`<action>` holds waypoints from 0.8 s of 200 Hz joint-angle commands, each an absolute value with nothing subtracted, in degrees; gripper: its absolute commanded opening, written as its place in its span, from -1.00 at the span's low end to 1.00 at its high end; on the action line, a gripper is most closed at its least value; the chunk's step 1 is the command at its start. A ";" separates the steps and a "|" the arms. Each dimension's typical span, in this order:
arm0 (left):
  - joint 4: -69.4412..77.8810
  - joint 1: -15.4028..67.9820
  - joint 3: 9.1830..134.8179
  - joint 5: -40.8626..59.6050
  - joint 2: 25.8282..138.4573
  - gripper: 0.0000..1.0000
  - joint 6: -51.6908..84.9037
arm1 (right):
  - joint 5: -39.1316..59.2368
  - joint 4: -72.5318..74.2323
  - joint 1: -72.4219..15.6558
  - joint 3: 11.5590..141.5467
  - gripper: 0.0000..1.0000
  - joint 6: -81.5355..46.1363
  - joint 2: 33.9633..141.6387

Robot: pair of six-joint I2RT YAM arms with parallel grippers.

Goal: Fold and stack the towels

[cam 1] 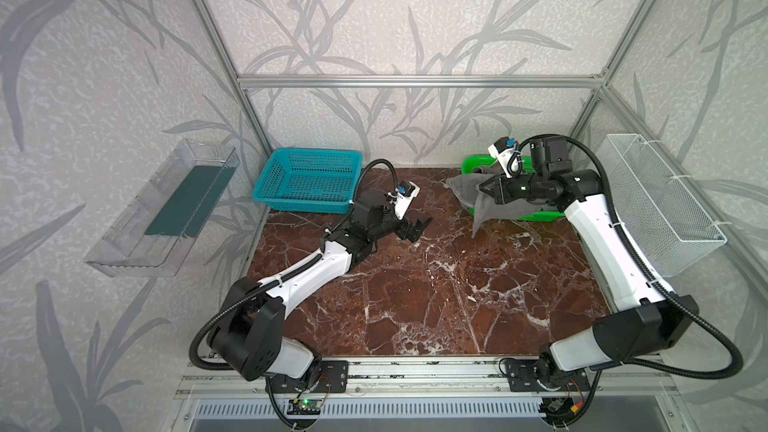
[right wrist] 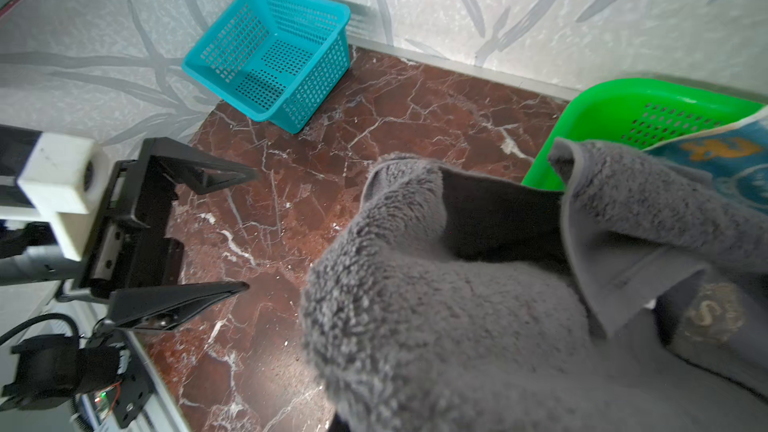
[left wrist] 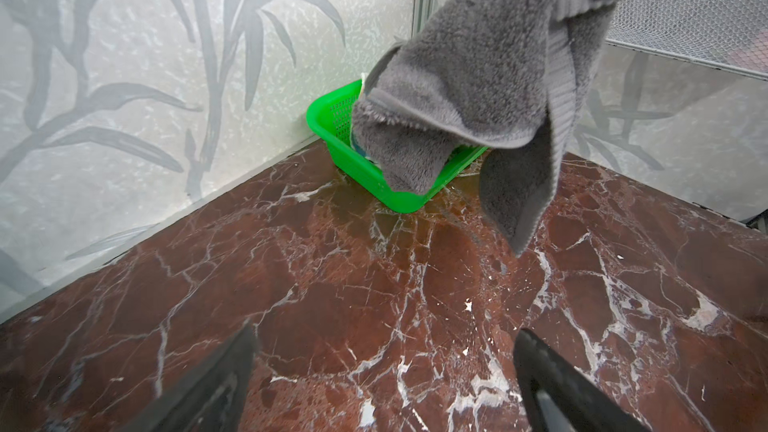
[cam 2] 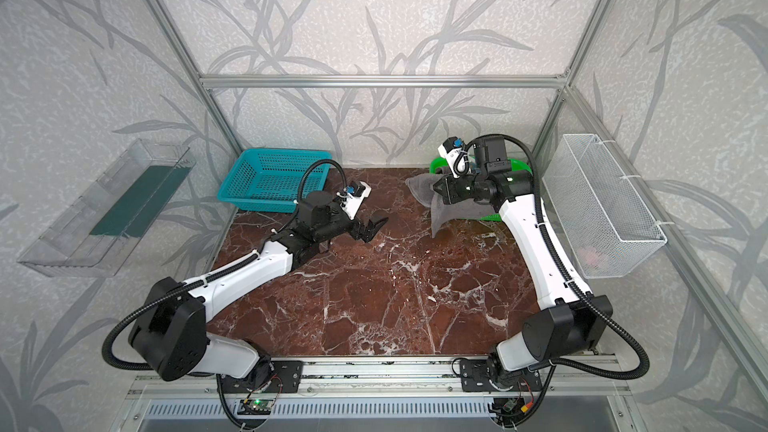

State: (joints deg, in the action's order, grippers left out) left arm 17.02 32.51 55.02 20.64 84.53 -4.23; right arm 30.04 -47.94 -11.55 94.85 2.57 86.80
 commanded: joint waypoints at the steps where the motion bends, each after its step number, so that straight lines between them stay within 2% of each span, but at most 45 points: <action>1: 25.56 34.89 54.28 18.74 87.37 0.95 -5.47 | 36.55 -50.16 -10.92 94.27 -1.00 1.86 87.92; 68: 52.60 42.30 52.69 5.95 100.01 0.94 -27.36 | 43.00 -49.71 -6.95 92.11 -1.00 -2.97 88.94; 101: 53.77 43.61 56.39 5.47 104.74 0.90 -30.75 | 47.11 -47.43 -6.68 89.53 -1.00 -4.99 89.11; 160: 55.20 45.20 60.58 3.12 108.30 0.88 -31.28 | 48.43 -45.46 -6.50 87.55 -1.00 -7.62 89.47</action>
State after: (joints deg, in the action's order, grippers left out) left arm 51.46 44.86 58.19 4.89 107.35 -28.99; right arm 45.36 -47.46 -6.63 88.12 -5.98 89.21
